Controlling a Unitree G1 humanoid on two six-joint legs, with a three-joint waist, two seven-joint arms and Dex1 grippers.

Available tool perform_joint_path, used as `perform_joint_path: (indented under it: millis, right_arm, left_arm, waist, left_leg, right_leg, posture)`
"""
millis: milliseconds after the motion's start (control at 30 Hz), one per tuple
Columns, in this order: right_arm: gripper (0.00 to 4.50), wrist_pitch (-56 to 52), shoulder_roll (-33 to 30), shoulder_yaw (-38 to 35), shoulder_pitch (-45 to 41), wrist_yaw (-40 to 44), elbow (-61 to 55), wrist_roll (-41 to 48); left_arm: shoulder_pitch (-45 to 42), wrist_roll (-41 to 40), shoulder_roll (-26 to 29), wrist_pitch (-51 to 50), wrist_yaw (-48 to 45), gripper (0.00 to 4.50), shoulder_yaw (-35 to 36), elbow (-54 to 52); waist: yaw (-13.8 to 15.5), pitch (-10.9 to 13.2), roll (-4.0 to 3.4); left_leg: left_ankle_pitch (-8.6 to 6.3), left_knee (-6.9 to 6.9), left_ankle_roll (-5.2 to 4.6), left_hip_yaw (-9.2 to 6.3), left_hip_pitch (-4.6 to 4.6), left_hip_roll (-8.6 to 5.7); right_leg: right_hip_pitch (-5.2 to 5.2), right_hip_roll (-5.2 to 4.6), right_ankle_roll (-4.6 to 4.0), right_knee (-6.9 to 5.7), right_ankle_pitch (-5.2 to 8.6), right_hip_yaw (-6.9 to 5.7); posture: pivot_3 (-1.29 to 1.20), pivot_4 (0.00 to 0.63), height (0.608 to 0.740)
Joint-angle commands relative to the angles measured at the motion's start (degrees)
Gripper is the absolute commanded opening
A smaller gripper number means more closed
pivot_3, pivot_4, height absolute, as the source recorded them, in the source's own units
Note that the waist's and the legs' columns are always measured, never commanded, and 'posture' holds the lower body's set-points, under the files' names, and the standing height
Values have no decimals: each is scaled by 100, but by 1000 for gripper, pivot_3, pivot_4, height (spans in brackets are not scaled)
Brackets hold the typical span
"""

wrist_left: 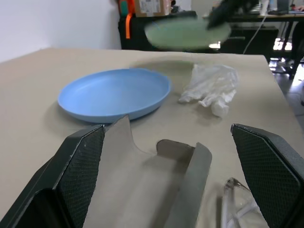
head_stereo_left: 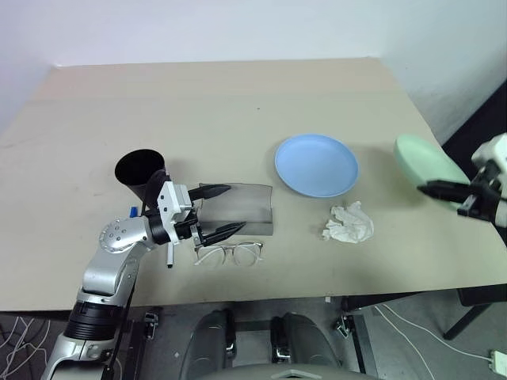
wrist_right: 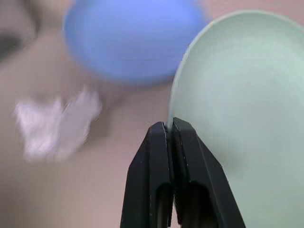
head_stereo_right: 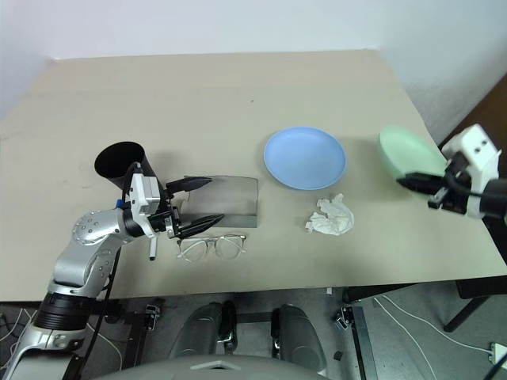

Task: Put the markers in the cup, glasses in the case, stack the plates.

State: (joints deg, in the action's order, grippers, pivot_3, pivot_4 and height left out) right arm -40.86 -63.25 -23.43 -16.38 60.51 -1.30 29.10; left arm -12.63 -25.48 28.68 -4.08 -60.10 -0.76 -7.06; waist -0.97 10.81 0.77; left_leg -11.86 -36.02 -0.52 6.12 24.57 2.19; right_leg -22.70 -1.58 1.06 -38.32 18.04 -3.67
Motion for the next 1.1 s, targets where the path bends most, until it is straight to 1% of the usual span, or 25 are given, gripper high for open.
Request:
perform_joint_path:
  millis: [33, 133, 233, 300, 500, 600, 800, 1033, 1100]
  right_arm:
    - [6, 142, 303, 66, -768, -183, -4, 294]
    - [6, 244, 704, 581, -1402, -235, 46, 230]
    - [6, 415, 1070, 1066, -1842, -172, 178, 102]
    - [6, 640, 1371, 1565, -2141, -109, 362, -130]
    - [6, 947, 1812, 2482, -2508, 125, 684, -633]
    - [6, 1209, 1863, 3093, -2501, 157, 824, -1218]
    - [6, 1477, 1865, 3467, -2383, 412, 847, -1568]
    - [6, 1511, 1951, 3557, -2296, 557, 798, -1718]
    - [483, 1588, 1932, 3650, -2279, 489, 860, -1921]
  left_arm:
    - [-75, -11, 27, 121, 18, 4460, 98, -83]
    - [-35, -25, 19, 123, 65, 4460, 111, -151]
    - [61, -38, 22, 116, 119, 4460, 98, -292]
    - [192, -24, 48, 126, 174, 4460, 121, -421]
    - [462, -39, 105, 77, 351, 4460, 188, -739]
    - [568, -39, 130, 62, 449, 4460, 206, -875]
    - [705, -21, 175, 73, 548, 4460, 224, -1013]
    - [696, -14, 206, 97, 562, 4460, 180, -996]
    - [670, -14, 216, 109, 541, 4460, 180, -958]
  waist:
    - [11, 0, 0]
    - [16, 1, 0]
    - [29, 1, -1]
    - [24, 1, -1]
    - [38, 2, -2]
    - [27, 2, -2]
    - [25, 2, -4]
    - [24, 2, -3]
    - [24, 2, -3]
  left_leg:
    - [1, 2, 0, 0, 1, 1]
    - [1, 3, 0, 1, 5, 3]
    - [0, -2, -2, 3, 13, 3]
    - [-1, -6, -5, 4, 19, 3]
    - [-1, -9, -6, 4, 22, 3]
    - [-1, -10, -6, 4, 23, 3]
    - [-1, -13, -5, 4, 22, 3]
    - [-1, -15, -5, 4, 21, 3]
    - [-1, -15, -5, 4, 21, 3]
  right_leg:
    - [-1, 4, 0, 0, 0, 0]
    - [-5, 7, 1, -1, 0, 0]
    - [-8, 6, 2, -1, -1, 0]
    - [-12, 5, 3, -1, -2, 0]
    - [-13, 3, 3, -3, -3, -2]
    - [-13, 2, 3, -3, -3, -2]
    - [-15, 2, 2, -10, -4, -2]
    - [-15, 2, 2, -13, -4, -2]
    - [-15, 2, 1, -12, -4, -2]
  posture:
    - [0, 150, 715]
    - [0, 150, 715]
    - [0, 150, 715]
    - [0, 150, 715]
    - [0, 150, 715]
    - [0, 150, 715]
    - [0, 150, 715]
    - [0, 150, 715]
    - [0, 150, 715]
